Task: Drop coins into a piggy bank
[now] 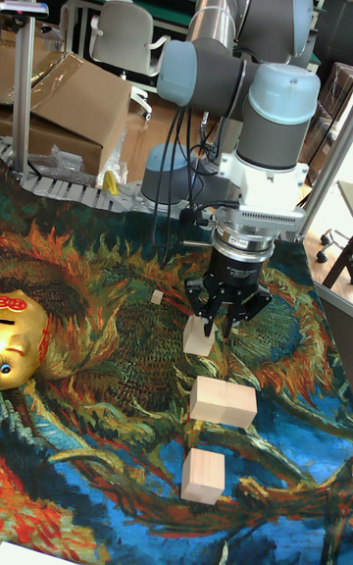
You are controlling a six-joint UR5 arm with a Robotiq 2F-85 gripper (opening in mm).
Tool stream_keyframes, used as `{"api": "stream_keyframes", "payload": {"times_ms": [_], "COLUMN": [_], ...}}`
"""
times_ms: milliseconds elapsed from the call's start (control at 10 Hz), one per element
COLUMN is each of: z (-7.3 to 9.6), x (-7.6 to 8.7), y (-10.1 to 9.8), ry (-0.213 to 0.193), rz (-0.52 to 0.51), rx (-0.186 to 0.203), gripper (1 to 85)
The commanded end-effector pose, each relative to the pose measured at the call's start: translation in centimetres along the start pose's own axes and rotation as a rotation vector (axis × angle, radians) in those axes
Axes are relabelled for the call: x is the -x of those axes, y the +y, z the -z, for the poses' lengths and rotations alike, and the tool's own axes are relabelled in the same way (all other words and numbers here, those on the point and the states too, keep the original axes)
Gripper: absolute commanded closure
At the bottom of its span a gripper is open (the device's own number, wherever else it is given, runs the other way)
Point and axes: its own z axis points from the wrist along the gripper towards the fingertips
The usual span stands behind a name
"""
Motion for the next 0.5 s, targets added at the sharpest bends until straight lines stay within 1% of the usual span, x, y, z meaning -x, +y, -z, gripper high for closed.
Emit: {"api": "stream_keyframes", "payload": {"times_ms": [0,100,200,400], "z": [0.1,0.1,-0.2,-1.3], "x": [0.0,0.1,0.2,-0.1], "y": [0.3,0.5,0.6,0.7], "ry": [-0.002,-0.005,-0.008,-0.007], "rz": [0.0,-0.012,-0.023,-0.035], "rx": [0.014,0.02,0.017,0.016], "gripper": [54.0,54.0,54.3,55.7]}}
